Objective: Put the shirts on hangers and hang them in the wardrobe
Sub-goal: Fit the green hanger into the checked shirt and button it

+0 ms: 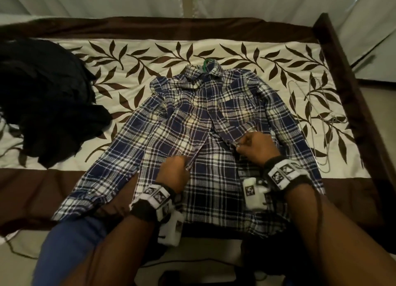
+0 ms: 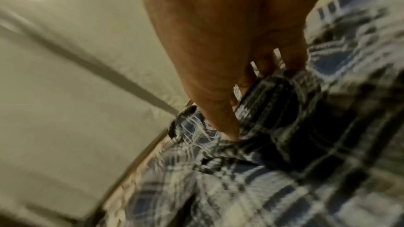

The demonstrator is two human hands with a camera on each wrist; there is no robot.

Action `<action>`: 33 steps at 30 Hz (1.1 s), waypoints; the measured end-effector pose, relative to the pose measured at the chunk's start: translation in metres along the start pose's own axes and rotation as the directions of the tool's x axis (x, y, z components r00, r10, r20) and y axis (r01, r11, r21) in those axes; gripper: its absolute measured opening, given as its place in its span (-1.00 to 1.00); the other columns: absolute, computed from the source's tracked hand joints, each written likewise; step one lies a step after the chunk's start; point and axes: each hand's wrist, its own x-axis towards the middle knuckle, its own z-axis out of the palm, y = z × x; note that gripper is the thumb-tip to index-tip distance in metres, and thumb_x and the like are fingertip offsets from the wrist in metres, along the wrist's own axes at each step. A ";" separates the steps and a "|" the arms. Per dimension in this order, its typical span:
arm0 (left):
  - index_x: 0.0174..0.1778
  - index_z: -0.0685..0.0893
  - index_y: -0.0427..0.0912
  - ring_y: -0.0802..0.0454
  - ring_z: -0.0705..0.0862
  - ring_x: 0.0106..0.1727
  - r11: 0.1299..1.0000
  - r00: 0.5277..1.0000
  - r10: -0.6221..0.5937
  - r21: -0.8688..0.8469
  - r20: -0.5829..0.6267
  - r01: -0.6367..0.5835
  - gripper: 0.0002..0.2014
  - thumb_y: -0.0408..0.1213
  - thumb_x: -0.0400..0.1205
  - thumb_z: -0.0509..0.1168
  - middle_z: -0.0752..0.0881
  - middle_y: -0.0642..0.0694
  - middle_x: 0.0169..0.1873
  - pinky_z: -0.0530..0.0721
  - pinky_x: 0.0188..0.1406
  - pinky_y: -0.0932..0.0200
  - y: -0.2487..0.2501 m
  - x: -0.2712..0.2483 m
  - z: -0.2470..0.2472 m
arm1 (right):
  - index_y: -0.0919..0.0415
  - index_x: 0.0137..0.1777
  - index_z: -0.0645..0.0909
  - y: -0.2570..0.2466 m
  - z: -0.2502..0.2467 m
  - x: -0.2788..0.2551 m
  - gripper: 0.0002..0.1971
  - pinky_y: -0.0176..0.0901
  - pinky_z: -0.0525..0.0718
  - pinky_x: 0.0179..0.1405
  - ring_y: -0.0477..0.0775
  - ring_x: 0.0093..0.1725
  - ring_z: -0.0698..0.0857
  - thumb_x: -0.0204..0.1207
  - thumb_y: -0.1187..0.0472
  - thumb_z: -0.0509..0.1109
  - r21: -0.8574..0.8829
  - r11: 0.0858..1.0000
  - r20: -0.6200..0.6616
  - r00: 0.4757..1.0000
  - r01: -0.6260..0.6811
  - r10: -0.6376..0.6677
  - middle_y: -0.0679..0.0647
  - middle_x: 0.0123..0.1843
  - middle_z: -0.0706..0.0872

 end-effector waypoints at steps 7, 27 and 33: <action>0.09 0.71 -0.05 -0.04 0.69 -0.04 0.965 0.978 0.024 -0.250 -0.207 -0.077 -0.74 -0.15 0.49 0.44 0.72 -0.01 -0.09 0.72 -0.01 -0.03 0.016 -0.029 0.006 | 0.16 0.33 0.64 0.025 0.019 -0.029 -0.55 -0.07 0.62 0.18 0.10 0.15 0.68 0.48 0.05 0.58 0.167 0.986 -0.214 0.977 0.014 0.022 0.03 0.14 0.71; -0.13 0.78 -0.39 -0.12 0.73 -0.20 0.938 0.765 0.290 -0.013 0.575 -0.345 -0.73 -0.23 0.69 0.34 0.76 -0.24 -0.24 0.75 0.00 0.03 0.029 -0.083 0.036 | 0.14 0.10 0.62 0.020 0.010 -0.054 -0.80 -0.06 0.55 -0.25 0.24 -0.13 0.67 0.54 0.10 0.39 -0.180 0.968 -0.252 0.943 0.175 -0.217 0.13 -0.15 0.71; -0.07 0.77 -0.18 0.03 0.75 -0.18 0.973 1.000 0.014 -0.233 0.021 -0.009 -0.87 -0.34 0.67 0.30 0.80 -0.06 -0.16 0.77 -0.09 0.08 0.035 -0.020 0.023 | 0.18 -0.08 0.71 0.007 0.026 -0.051 -0.59 -0.06 0.70 -0.11 0.12 -0.12 0.70 0.58 -0.21 0.39 -0.403 0.908 0.130 0.989 0.113 -0.066 0.10 -0.11 0.74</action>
